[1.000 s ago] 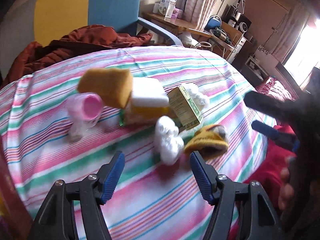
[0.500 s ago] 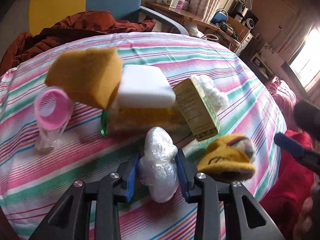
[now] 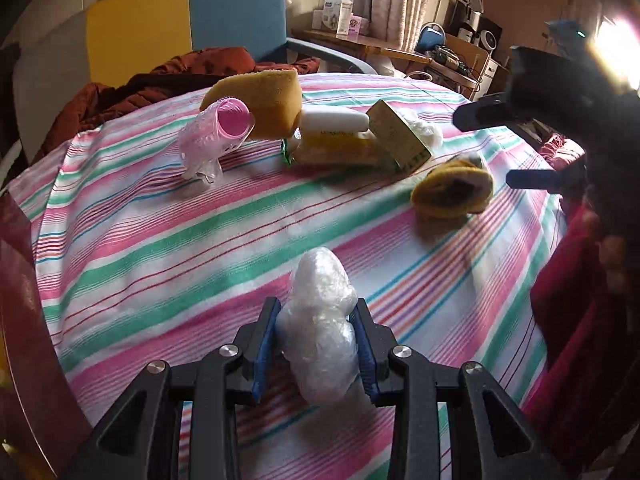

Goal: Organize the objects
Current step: 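Grasp the plastic-wrapped white item with left while right grasps the yellow knitted pouch, then carry both items to the gold tray and open both grippers over it, then move both grippers back toward the items on the cloth, then close the left gripper on the pink hair roller, then lift the pink roller with left while right grasps the yellow sponge, then carry the pink roller and yellow sponge over the gold tray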

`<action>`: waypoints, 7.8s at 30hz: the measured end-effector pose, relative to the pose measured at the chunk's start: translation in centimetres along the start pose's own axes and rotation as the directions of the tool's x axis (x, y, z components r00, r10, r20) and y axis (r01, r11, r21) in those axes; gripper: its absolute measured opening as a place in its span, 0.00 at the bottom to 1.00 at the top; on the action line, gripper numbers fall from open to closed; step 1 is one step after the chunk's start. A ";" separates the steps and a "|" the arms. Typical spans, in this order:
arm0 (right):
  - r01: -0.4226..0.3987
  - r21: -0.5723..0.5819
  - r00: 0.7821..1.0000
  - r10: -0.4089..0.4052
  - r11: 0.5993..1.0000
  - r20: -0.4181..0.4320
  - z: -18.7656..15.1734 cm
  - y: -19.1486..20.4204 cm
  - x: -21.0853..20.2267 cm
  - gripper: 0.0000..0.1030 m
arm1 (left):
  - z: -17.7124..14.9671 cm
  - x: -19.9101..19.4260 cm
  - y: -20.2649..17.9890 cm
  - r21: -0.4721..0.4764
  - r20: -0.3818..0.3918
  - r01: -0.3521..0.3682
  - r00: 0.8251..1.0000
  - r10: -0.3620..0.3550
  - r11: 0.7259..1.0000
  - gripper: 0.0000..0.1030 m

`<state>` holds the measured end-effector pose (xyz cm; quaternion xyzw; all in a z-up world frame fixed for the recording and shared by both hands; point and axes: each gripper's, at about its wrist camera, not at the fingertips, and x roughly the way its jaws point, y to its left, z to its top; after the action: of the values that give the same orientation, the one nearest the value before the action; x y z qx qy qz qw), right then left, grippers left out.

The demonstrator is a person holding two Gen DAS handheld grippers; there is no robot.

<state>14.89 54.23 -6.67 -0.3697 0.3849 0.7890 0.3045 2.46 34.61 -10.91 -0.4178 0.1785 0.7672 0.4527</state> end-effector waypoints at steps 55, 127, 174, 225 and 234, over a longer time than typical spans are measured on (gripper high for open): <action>-0.342 -0.670 0.940 0.225 0.659 -0.258 -11.8 29.1 1.4 0.56 | -8.3 -21.6 21.9 -0.526 0.202 -0.270 0.881 0.427 0.807 0.34; -0.016 -0.562 0.999 0.040 0.827 0.031 -13.1 21.9 1.1 1.00 | -9.0 -21.6 18.1 -0.476 0.105 -0.392 0.863 0.494 0.787 0.66; -0.040 -0.220 0.996 0.056 0.975 0.068 3.6 8.1 2.0 1.00 | 14.5 6.5 10.6 -0.017 -0.151 0.206 0.967 -0.206 0.978 0.80; -0.205 -0.458 0.955 0.074 0.865 -0.288 -1.5 12.5 7.9 0.56 | 2.4 -5.7 3.6 -0.042 0.020 0.058 0.998 -0.057 0.997 0.72; -0.174 -0.517 0.972 0.063 0.838 -0.226 -2.3 13.0 7.1 0.57 | 0.1 -12.9 6.2 -0.135 0.124 0.018 0.992 -0.001 0.991 0.72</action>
<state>1.91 47.02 -8.52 -0.4923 0.2016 0.8409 0.1000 0.27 24.33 -1.16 -0.4003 0.0954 0.7999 0.4369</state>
